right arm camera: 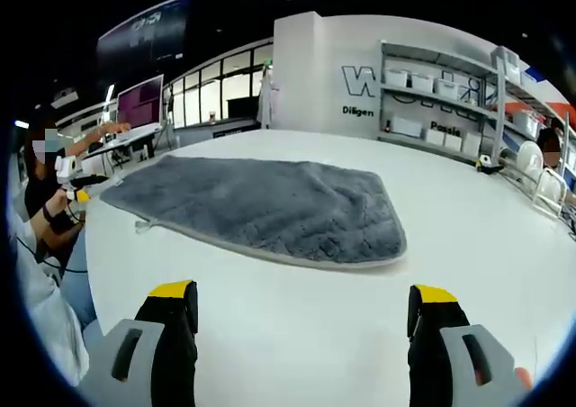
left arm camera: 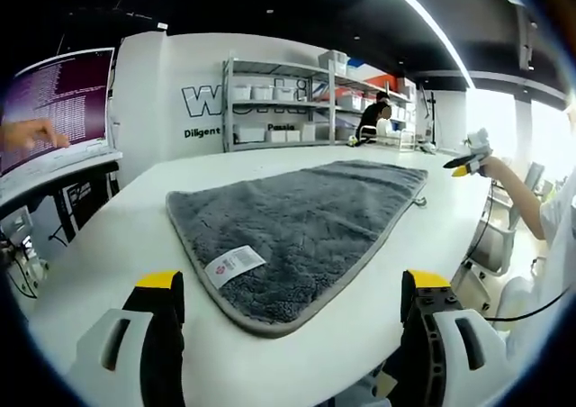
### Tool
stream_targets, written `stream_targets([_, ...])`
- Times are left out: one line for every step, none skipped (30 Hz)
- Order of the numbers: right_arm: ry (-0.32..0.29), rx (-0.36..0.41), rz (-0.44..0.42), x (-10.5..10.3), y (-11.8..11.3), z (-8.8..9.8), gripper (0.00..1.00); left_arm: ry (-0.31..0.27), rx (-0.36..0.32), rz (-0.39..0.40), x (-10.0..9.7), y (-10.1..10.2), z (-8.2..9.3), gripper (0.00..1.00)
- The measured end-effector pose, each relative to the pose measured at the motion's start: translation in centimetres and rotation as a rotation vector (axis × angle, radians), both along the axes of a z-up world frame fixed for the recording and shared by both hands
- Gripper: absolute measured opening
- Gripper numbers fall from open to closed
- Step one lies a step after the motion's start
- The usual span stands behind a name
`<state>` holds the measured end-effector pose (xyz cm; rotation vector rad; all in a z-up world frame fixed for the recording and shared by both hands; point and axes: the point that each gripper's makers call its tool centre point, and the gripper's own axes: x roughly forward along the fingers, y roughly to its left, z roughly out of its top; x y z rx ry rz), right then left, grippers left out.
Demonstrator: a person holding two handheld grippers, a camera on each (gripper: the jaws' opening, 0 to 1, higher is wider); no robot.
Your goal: Open the folded towel by lifting each exposed corner and separating the folded layers until the towel lies flat within the target outline without major curled edges
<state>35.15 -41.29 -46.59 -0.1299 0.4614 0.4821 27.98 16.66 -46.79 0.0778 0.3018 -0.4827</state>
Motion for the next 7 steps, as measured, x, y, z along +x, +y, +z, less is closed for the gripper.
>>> stream_targets([0.001, 0.001, 0.002, 0.04, -0.02, -0.03, 0.99, -0.003, -0.001, -0.001, 0.03, -0.05, 0.06, 0.99])
stream_targets([0.0, 0.001, 0.004, 0.04, 0.03, -0.05, 0.99, -0.006, -0.001, -0.002, 0.06, -0.08, 0.12, 0.99])
stream_targets([0.001, 0.001, 0.008, 0.01, 0.11, -0.11, 0.99, -0.007, -0.001, -0.003, 0.08, -0.13, 0.13, 0.99])
stream_targets([0.004, 0.001, 0.014, -0.04, 0.22, -0.21, 0.99, -0.006, 0.0, -0.003, 0.1, -0.17, 0.11, 0.99])
stream_targets([0.008, 0.0, 0.019, -0.04, 0.25, -0.35, 0.99, -0.003, 0.002, -0.005, 0.11, -0.23, 0.05, 0.99])
stream_targets([0.009, -0.002, 0.02, -0.05, 0.28, -0.41, 0.99, -0.003, 0.003, -0.006, 0.1, -0.28, 0.02, 0.99])
stream_targets([0.012, -0.006, 0.024, -0.11, 0.35, -0.56, 0.99, -0.002, 0.004, -0.007, 0.09, -0.31, 0.0, 0.99])
